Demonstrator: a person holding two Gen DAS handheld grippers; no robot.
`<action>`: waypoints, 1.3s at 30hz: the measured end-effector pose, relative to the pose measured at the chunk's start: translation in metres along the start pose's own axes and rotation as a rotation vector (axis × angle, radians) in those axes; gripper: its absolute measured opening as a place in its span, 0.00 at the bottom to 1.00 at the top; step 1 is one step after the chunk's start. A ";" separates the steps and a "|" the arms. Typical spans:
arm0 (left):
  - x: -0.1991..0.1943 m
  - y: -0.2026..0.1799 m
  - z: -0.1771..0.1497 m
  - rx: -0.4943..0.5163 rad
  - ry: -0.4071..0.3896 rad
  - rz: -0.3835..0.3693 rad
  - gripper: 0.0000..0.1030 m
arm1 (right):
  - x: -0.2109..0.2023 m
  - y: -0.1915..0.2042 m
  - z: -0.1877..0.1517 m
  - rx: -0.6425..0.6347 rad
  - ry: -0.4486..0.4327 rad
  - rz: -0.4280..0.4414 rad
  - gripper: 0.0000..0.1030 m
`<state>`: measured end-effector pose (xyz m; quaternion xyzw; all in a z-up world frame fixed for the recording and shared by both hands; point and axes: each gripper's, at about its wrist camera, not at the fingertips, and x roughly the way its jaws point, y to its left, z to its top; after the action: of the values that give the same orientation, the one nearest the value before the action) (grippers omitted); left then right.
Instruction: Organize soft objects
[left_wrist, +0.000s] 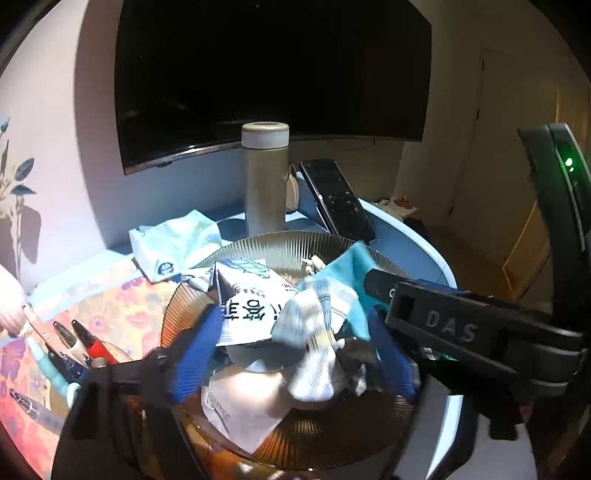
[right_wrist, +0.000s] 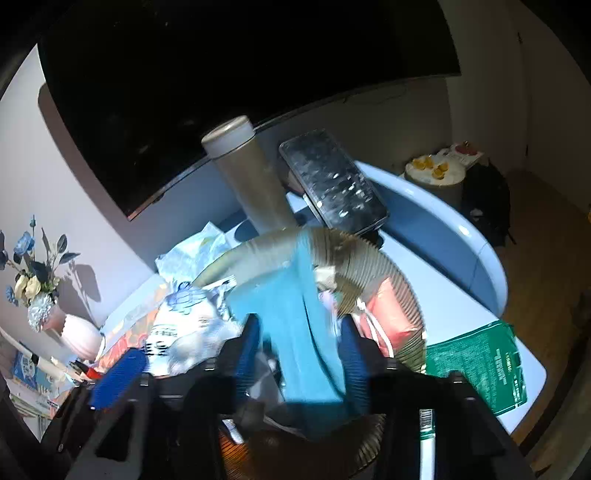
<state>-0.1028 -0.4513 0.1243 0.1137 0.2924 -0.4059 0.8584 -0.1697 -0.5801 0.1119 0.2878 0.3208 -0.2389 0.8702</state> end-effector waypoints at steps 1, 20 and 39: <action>0.000 0.000 -0.001 0.001 0.005 -0.012 0.78 | -0.002 -0.001 -0.001 -0.004 -0.007 -0.004 0.50; -0.093 -0.011 -0.027 0.014 0.017 -0.001 0.78 | -0.092 0.031 -0.040 -0.124 -0.091 -0.085 0.50; -0.222 0.204 -0.109 -0.317 0.026 0.501 0.78 | -0.103 0.203 -0.146 -0.554 0.010 0.195 0.50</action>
<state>-0.1032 -0.1324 0.1600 0.0521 0.3262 -0.1293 0.9350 -0.1793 -0.3151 0.1623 0.0700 0.3489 -0.0559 0.9329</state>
